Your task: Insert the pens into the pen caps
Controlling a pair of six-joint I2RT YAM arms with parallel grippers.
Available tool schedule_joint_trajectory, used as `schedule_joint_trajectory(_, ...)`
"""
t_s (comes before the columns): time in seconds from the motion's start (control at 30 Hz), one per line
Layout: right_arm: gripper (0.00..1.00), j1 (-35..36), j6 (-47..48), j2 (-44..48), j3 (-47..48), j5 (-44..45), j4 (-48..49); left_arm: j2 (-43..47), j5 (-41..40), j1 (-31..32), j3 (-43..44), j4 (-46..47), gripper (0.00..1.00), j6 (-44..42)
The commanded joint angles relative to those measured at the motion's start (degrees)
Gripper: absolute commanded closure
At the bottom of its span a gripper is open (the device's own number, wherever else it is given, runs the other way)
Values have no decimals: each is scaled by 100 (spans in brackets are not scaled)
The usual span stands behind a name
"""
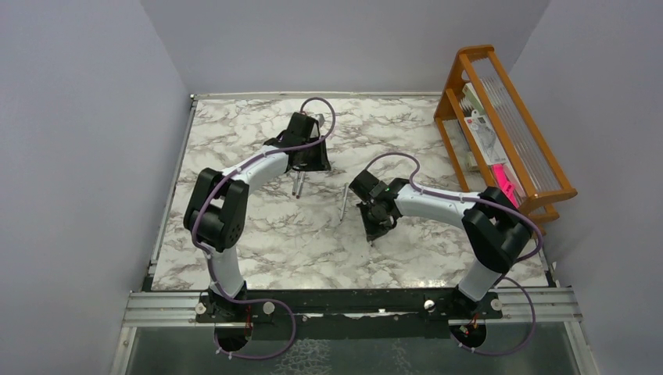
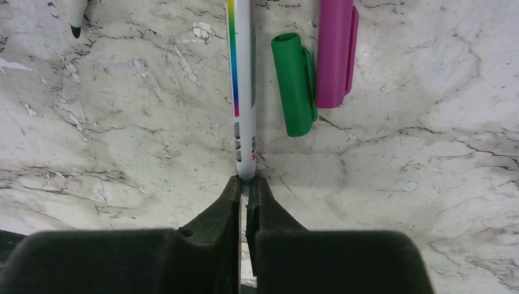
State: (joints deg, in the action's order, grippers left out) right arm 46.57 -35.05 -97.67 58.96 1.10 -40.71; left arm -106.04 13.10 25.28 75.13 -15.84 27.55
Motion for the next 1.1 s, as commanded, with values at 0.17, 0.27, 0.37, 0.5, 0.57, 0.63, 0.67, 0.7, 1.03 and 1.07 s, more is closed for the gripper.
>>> schedule_joint_trajectory(0.17,99,18,249,782,239,653,-51,395,557,-162,-27,283,63,35)
schedule_joint_trajectory(0.27,99,19,395,1003,318,644,-22,424,1419,-281,-88,723,58,238)
schedule_joint_trajectory(0.37,99,19,501,1138,417,583,10,459,2494,-364,-262,1543,57,672)
schedule_joint_trajectory(0.5,99,15,613,1251,582,564,56,442,3296,-368,-256,2073,44,1005)
schedule_joint_trajectory(0.57,99,19,703,1240,668,570,59,367,3743,-366,-174,2167,42,1067)
schedule_joint_trajectory(0.63,99,16,790,1205,760,580,54,332,4047,-366,-136,2241,42,1089)
schedule_joint_trajectory(0.67,99,19,827,1182,798,584,48,322,4137,-367,-131,2241,42,1069)
schedule_joint_trajectory(0.7,99,19,856,1166,838,592,46,316,4235,-366,-112,2195,43,991)
schedule_joint_trajectory(1.03,99,19,985,1107,1108,589,91,175,4729,-366,-3,1266,45,159)
schedule_joint_trajectory(1.07,99,13,1000,1093,1128,579,90,164,4788,-359,-1,1269,46,162)
